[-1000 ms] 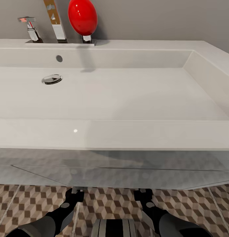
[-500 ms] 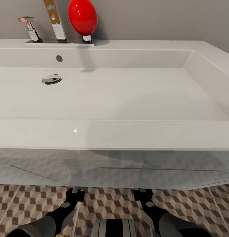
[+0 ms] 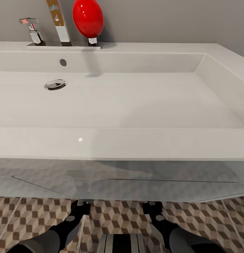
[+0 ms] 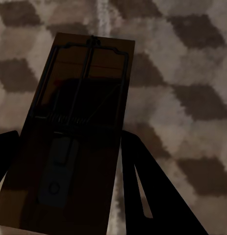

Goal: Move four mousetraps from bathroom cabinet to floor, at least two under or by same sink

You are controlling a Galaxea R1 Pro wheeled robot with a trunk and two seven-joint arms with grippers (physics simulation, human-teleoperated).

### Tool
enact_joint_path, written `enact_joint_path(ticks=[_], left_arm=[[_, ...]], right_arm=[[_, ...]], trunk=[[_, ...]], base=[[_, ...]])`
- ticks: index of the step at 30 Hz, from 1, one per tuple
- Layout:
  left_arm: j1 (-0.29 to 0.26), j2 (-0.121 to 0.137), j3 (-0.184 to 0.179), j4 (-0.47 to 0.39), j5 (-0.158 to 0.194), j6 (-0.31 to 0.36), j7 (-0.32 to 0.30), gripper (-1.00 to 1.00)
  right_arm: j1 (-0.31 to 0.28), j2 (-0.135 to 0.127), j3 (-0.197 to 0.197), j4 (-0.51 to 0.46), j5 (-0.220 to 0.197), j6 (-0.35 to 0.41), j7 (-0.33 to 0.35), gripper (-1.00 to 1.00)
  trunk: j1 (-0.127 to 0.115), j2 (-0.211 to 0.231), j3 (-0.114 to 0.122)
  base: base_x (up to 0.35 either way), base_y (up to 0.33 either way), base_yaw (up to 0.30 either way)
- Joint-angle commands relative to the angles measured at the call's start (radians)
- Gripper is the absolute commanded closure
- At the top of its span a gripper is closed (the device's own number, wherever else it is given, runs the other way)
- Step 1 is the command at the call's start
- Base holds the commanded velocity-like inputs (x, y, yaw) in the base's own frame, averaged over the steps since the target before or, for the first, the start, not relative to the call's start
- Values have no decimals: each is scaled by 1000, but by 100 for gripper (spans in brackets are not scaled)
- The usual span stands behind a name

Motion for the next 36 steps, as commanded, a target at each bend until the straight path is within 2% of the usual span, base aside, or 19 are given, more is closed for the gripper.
enact_joint_path(ticks=[1,36], left_arm=[[0,0,-9,2,2,-3,9,100],[0,-2,-7,13,1,-3,9,100]], right_arm=[[-1,0,2,1,9,-1,-7,100],[1,-4,-1,48,4,-2,0,100]], trunk=[[0,0,-1],[0,0,-1]], base=[[0,0,0],[0,0,0]])
